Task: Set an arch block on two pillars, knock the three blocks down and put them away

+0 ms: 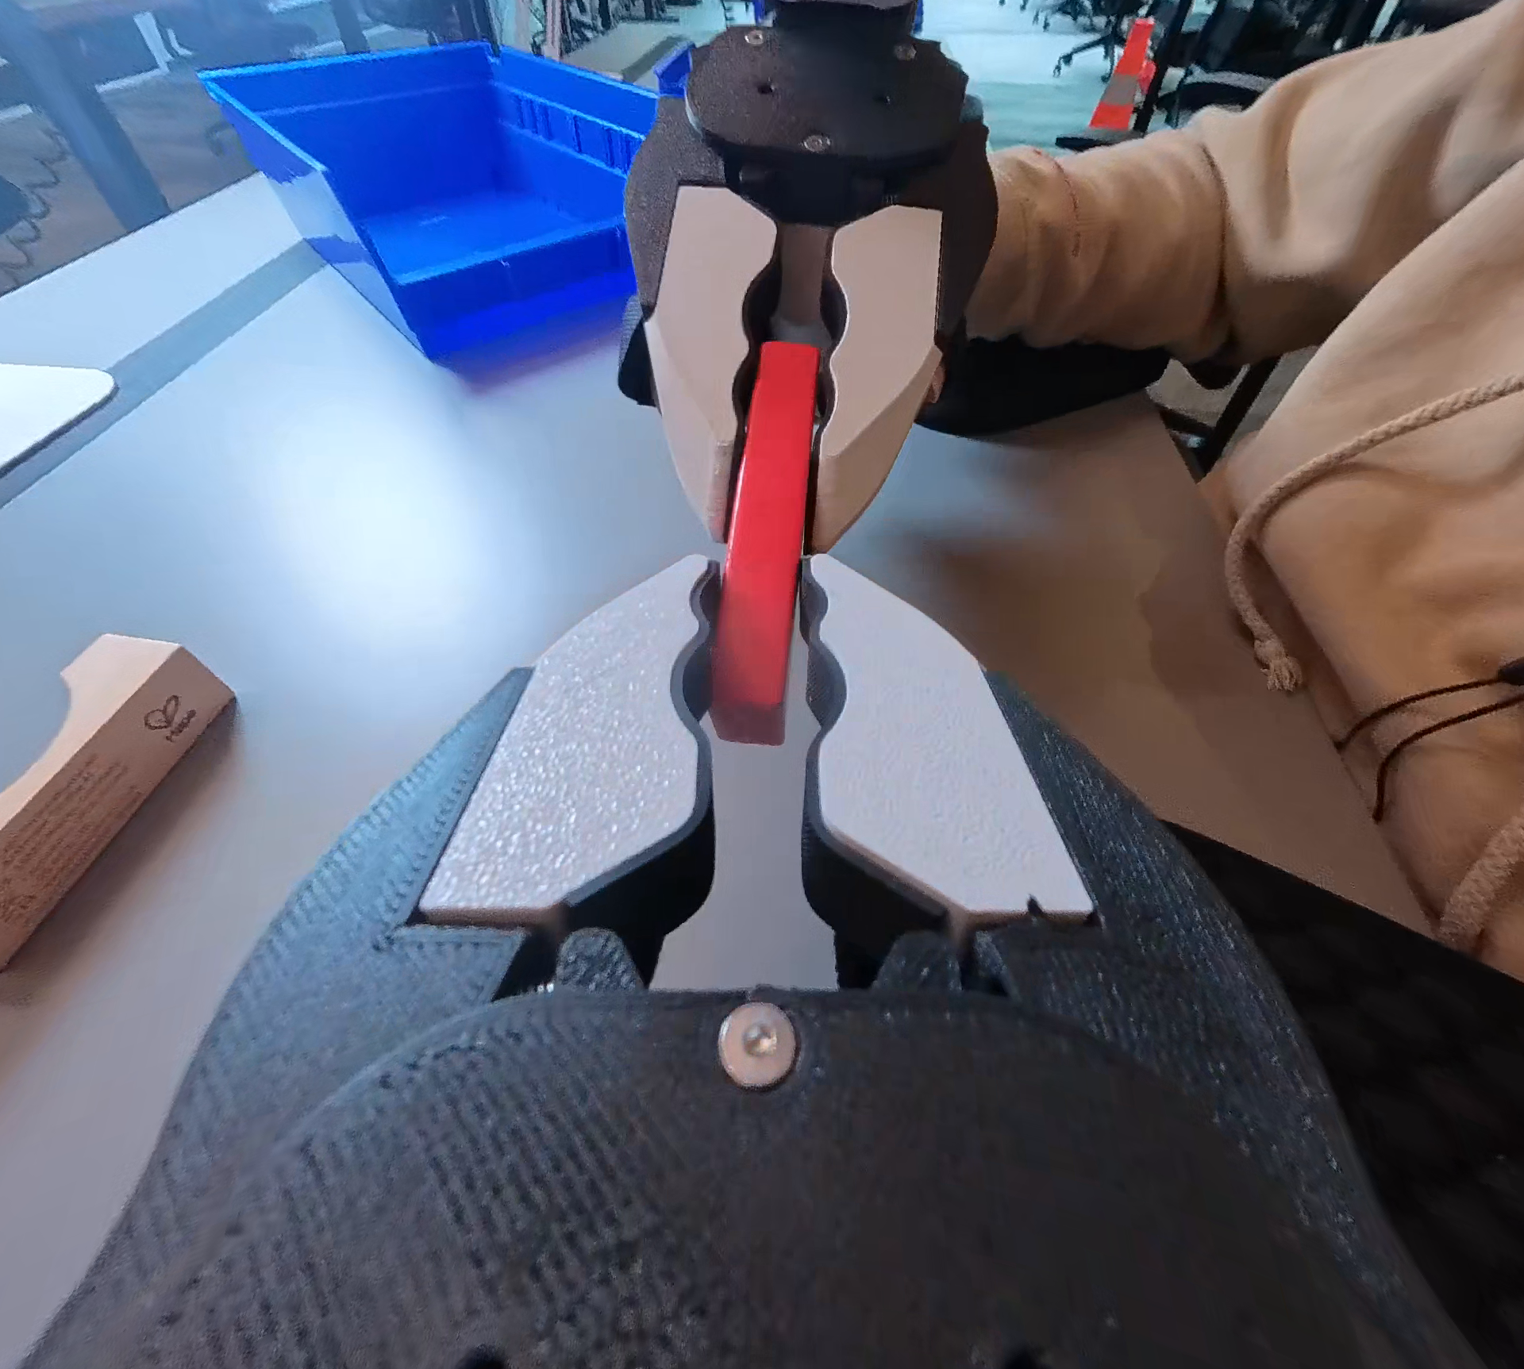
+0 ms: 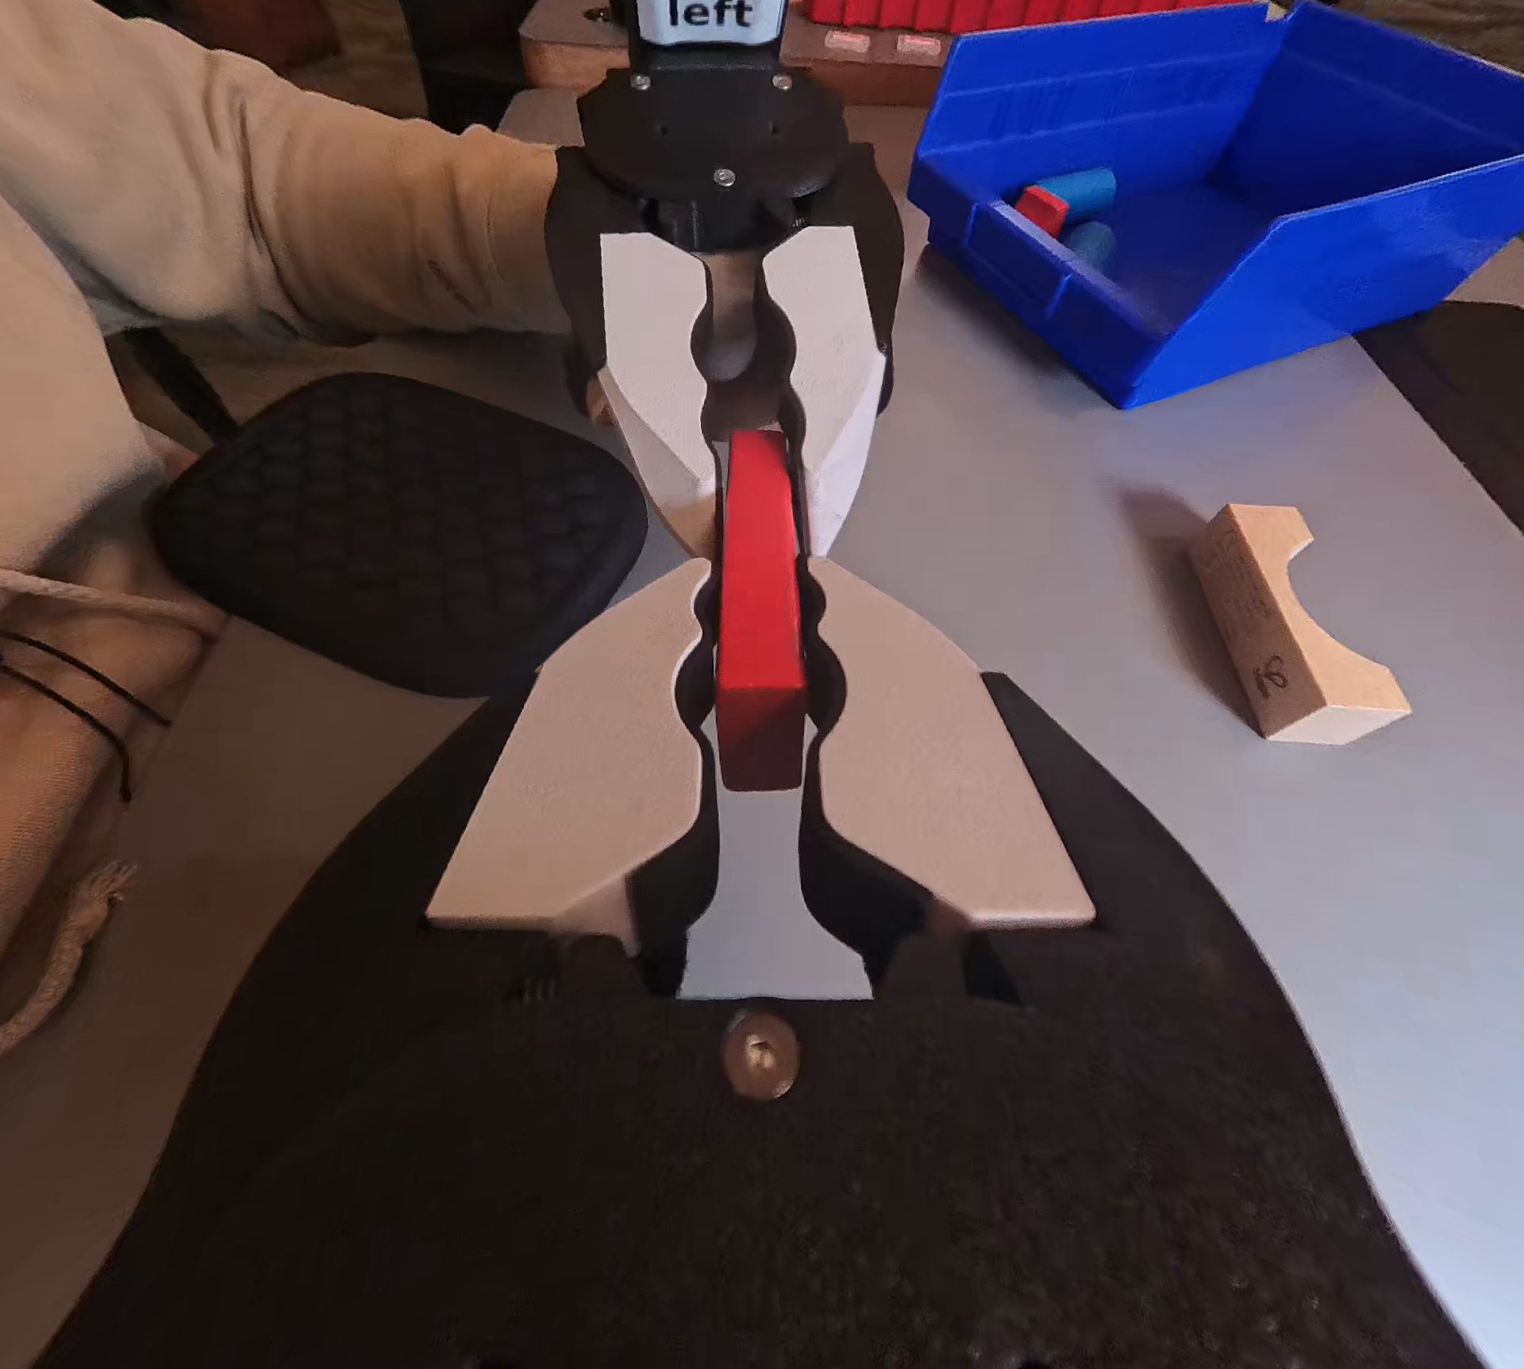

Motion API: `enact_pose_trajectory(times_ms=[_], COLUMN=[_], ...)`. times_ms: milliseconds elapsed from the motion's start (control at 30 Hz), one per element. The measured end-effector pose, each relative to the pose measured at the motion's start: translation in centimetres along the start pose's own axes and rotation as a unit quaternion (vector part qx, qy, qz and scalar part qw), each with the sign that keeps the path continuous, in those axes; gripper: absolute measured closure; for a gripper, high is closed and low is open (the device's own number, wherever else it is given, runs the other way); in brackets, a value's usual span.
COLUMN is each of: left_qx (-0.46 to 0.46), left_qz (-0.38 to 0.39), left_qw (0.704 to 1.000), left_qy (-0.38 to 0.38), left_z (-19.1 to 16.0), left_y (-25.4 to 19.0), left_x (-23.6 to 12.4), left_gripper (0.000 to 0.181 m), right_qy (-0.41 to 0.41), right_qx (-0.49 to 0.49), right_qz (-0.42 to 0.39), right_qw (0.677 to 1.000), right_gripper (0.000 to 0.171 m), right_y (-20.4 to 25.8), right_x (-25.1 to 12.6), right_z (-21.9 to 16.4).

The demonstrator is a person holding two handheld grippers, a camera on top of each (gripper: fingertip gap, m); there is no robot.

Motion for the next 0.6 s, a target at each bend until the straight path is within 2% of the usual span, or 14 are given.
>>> enact_pose_trajectory(times_ms=[33, 100, 167, 233, 300, 400, 500, 567, 600], left_qx=[0.003, 0.007, -0.017, -0.040, -0.048, -0.053, -0.049, -0.044, -0.044], left_qz=[0.008, 0.045, 0.068, 0.091, 0.119, 0.135, 0.142, 0.145, 0.147], left_qw=[1.000, 0.999, 0.998, 0.995, 0.992, 0.989, 0.989, 0.988, 0.988], left_qy=[-0.004, -0.001, -0.003, -0.010, -0.002, 0.005, 0.015, 0.018, 0.019], left_z=[-0.1, -0.7, -1.2, -1.7, -2.3, -2.8, -3.0, -3.1, -3.1], left_y=[0.2, 1.3, 2.6, 3.8, 4.8, 5.4, 5.5, 5.5, 5.5], left_x=[0.0, 0.1, -0.1, -0.3, -0.5, -0.4, -0.1, 0.0, -0.1], left_gripper=[0.162, 0.141, 0.130, 0.130, 0.131, 0.133, 0.134, 0.134, 0.135], right_qy=[0.003, 0.008, 0.008, 0.002, 0.021, 0.102, 0.187, 0.233, 0.255], right_qx=[-0.001, 0.003, 0.018, 0.047, 0.087, 0.170, 0.246, 0.278, 0.287], right_qz=[-0.003, -0.031, -0.102, -0.208, -0.347, -0.510, -0.548, -0.539, -0.531], right_qw=[1.000, 0.999, 0.995, 0.977, 0.934, 0.837, 0.777, 0.760, 0.756], right_gripper=[0.155, 0.155, 0.155, 0.155, 0.155, 0.155, 0.155, 0.153, 0.144], right_y=[-0.2, -1.5, -4.1, -7.6, -11.4, -15.3, -17.1, -17.8, -18.0], right_x=[-0.3, -1.7, -4.4, -8.7, -13.8, -20.3, -22.6, -22.2, -21.6], right_z=[-0.1, -0.2, -0.2, -0.7, -2.5, -8.1, -14.0, -17.0, -18.2])
Point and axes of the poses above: each gripper's, where its closed fingertips meet, x out along the fingers, z out of its top, y = z × x across the jaws, the point moved 3 cm from there along -x, back along the fingers, and after that the axes turned 11 degrees about y, right-handed, at the moved point
